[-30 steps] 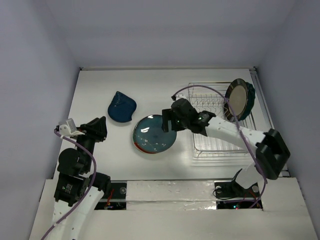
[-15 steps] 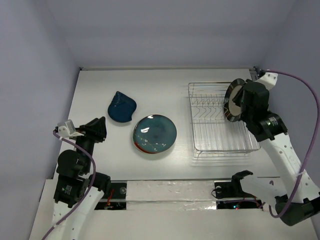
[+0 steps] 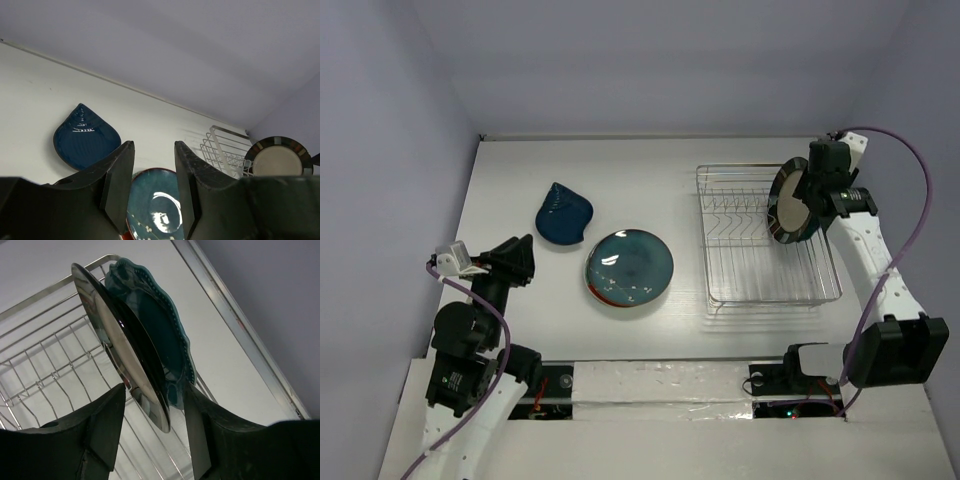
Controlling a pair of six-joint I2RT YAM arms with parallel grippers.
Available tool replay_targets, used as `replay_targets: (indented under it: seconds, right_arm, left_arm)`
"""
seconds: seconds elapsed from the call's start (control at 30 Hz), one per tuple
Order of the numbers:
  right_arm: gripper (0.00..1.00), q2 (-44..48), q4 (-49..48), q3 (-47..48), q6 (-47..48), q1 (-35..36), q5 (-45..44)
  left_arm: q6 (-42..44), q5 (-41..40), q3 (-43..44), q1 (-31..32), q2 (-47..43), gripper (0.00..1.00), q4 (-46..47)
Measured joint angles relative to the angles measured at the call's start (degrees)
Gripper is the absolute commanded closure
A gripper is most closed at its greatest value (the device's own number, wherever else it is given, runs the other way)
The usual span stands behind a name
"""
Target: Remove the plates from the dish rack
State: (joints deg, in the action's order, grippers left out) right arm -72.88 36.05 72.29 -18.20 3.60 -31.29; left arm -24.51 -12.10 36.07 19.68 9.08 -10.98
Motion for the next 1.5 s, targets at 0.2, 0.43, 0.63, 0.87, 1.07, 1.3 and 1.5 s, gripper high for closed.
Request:
replay_targets:
  seconds: [0.2,0.43,0.63,0.87,1.07,1.3,1.5]
  right_arm:
    - [0.55,-6.0,0.0,2.6,1.2,-1.2,1.7]
    - [0.7,-10.9,-0.5,3.3,4.7,-1.5,2.1]
    - [0.93,-11.6,-0.5,3.5,9.1,-1.9,2.7]
    - [1.0,-13.8,2.4,7.6,12.5,-1.9,3.6]
    - [1.0,-14.0,6.3,10.7,14.9,-1.6,4.1]
    - [1.0,-11.4,11.0,16.8,15.3,-1.7,4.0]
    - [1.0,-4.8,11.9,19.5,10.7,-1.5,8.9]
  left_arm:
    - [0.0,0.0,0.0,0.4,0.0,0.64,0.0]
    - [0.0,0.0,0.0,0.5,-0.5,0.63,0.0]
    - [0.0,0.0,0.0,1.0,-1.1,0.63,0.0]
    - [0.0,0.0,0.0,1.0,-1.4,0.63,0.0]
    - [0.0,0.0,0.0,1.0,-1.4,0.62,0.0]
    - [0.0,0.0,0.0,1.0,-1.4,0.62,0.0]
    - [0.0,0.0,0.0,1.0,-1.4,0.62,0.0]
